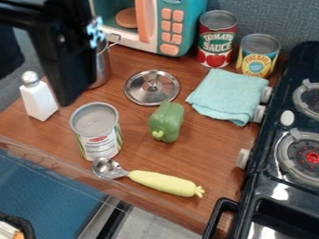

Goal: Put the lid on the pot

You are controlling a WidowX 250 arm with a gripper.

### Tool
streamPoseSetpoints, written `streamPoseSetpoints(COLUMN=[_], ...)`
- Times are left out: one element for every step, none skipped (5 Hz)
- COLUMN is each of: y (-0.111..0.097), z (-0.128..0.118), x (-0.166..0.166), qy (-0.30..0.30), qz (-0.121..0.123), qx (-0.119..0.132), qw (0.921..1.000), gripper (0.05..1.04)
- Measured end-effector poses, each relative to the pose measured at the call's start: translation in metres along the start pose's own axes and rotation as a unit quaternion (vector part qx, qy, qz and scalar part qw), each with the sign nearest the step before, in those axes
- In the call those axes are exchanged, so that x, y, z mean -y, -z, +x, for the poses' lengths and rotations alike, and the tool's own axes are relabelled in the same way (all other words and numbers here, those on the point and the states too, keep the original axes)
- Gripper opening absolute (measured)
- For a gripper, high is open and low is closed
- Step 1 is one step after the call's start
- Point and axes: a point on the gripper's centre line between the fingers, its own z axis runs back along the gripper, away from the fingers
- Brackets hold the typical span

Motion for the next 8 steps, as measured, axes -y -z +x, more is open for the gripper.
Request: streamPoseSetpoints(y=[0.001,0.007,0.019,0.036,0.049,0.066,0.078,0.088], z=[0.0,0.015,0.038,0.064,0.086,0.109,0.135,0.152], x=[0.0,0.007,0.007,0.007,0.0,-0.008,-0.022,-0.039], qy=[-0.003,-0.017,-0.063,-0.117,-0.176,-0.238,-0.293,-0.343], qz=[0.0,0.0,0.018,0.042,0.062,0.073,0.076,0.075], qx=[0.001,0.029,0.039,0.025,0.022,0.013,0.014,0.022], qw=[1.0,0.9994,0.9971,0.9919,0.9822,0.9684,0.9528,0.9362], gripper=[1.001,1.001,1.001,1.001,1.001,1.001,1.001,1.001])
